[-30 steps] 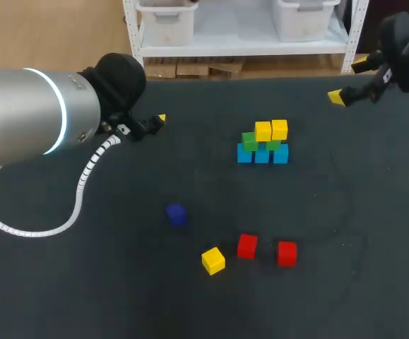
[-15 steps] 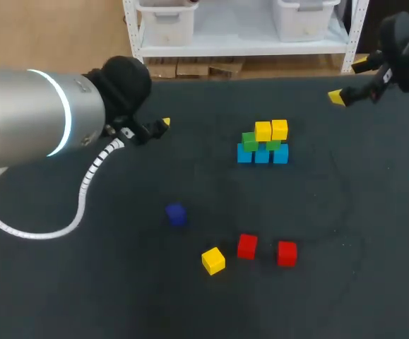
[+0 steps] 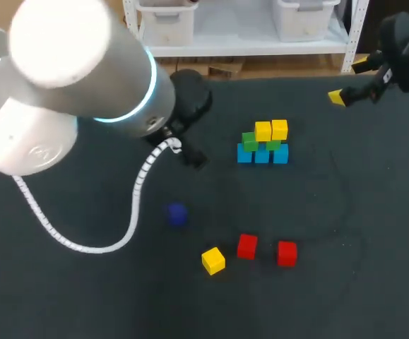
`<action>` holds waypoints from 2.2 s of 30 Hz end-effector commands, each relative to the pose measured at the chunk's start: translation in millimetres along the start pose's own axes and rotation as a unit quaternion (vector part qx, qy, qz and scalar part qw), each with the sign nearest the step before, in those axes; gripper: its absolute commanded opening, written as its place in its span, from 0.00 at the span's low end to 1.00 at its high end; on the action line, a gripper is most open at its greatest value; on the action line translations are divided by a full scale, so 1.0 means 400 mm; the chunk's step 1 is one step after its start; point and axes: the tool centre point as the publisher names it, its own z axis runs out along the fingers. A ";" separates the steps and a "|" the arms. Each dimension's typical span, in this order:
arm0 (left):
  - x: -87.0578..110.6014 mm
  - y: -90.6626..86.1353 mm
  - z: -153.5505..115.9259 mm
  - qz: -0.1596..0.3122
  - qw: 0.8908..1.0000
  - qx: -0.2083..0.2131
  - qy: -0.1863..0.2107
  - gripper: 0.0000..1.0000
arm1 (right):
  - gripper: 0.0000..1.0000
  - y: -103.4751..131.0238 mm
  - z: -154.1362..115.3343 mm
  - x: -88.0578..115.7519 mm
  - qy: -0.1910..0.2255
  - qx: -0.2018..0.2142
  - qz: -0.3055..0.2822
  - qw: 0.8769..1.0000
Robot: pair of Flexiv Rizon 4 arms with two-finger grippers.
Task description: Place the blue cubes, place green cubes on the blue cubes, place the yellow cubes on the green cubes, then place the red cubes on the yellow cubes, and place purple cube on the red cubes.
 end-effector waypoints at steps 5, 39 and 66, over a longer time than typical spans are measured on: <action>0.029 -0.119 0.052 0.014 0.998 0.023 0.058 1.00 | 1.00 -0.003 0.002 0.002 -0.002 -0.003 0.000 1.000; 0.121 -0.305 0.068 0.019 0.980 0.177 0.089 1.00 | 1.00 -0.003 0.002 0.002 -0.002 -0.003 0.000 1.000; 0.161 -0.430 0.104 0.025 0.966 0.175 0.190 1.00 | 1.00 -0.003 0.002 0.002 -0.002 -0.003 0.000 1.000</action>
